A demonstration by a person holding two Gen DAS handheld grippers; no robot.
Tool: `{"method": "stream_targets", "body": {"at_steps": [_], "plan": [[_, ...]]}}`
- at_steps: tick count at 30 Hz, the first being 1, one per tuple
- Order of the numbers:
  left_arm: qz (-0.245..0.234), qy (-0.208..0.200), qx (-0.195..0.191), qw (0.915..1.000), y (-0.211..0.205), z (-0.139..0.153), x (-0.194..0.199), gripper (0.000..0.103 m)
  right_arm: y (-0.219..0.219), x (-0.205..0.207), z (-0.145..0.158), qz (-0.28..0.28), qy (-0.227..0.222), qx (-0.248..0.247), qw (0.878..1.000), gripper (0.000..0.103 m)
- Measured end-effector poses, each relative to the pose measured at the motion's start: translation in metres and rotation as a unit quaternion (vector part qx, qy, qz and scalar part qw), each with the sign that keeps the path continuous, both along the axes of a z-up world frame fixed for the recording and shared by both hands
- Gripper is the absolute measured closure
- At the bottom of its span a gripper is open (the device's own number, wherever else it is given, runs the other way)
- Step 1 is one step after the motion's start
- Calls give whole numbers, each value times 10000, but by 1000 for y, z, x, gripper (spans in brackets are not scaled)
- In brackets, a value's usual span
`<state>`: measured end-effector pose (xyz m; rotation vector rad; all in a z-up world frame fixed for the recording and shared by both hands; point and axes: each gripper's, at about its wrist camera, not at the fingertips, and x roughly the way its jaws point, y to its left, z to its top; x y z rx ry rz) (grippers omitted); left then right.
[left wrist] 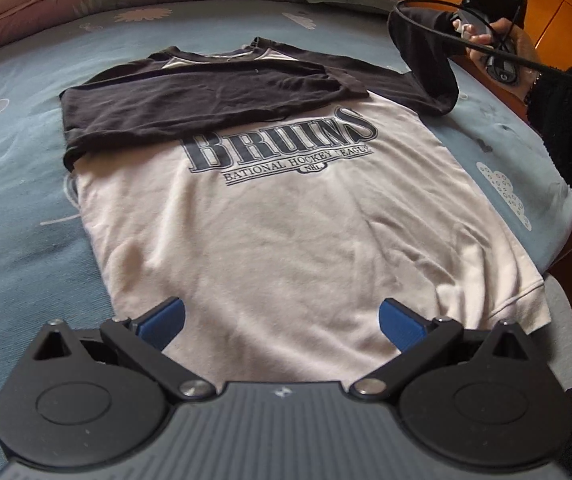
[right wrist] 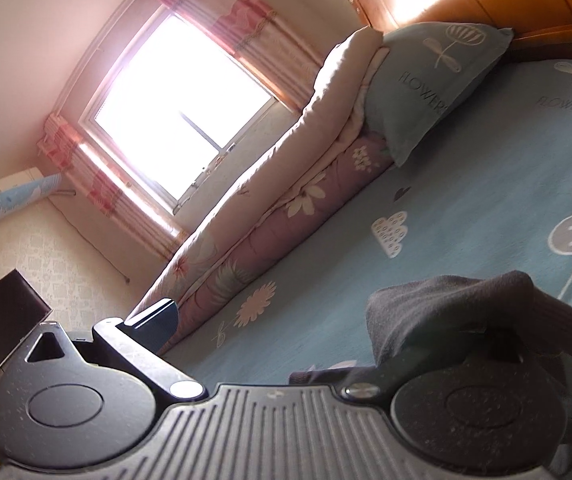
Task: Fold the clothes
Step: 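Carry the held dark sleeve across the chest toward the collar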
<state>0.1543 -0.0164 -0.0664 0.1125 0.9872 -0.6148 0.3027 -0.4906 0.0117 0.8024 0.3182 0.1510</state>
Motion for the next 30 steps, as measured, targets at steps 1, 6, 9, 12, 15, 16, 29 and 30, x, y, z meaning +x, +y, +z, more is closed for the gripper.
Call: {"method": "stream_targets", "body": {"at_steps": [1, 6, 9, 12, 15, 16, 29, 30], "plan": [[0, 3, -56, 10000, 5, 1, 0, 1, 7, 4, 0, 13, 13, -11, 10000, 0], [-26, 41, -349, 9994, 24, 4, -2, 1, 39, 24, -1, 116, 98, -23, 9999, 0], [11, 114, -465, 9989, 29, 1, 0, 1, 56, 36, -6, 213, 169, 4, 9996, 0], [29, 158, -432, 9989, 30, -2, -2, 1, 73, 48, -9, 303, 221, 23, 9993, 0], [-60, 209, -411, 9989, 29, -3, -3, 1, 91, 55, -9, 368, 203, -12, 9991, 0], [-95, 222, -396, 9989, 29, -3, -4, 1, 98, 57, -8, 391, 186, -32, 9991, 0], [-87, 401, -321, 9986, 31, -8, -5, 1, 182, 81, -16, 941, 304, -709, 9926, 0], [-84, 422, -320, 9986, 31, -9, -5, 1, 186, 81, -18, 963, 330, -748, 9920, 0]]}}
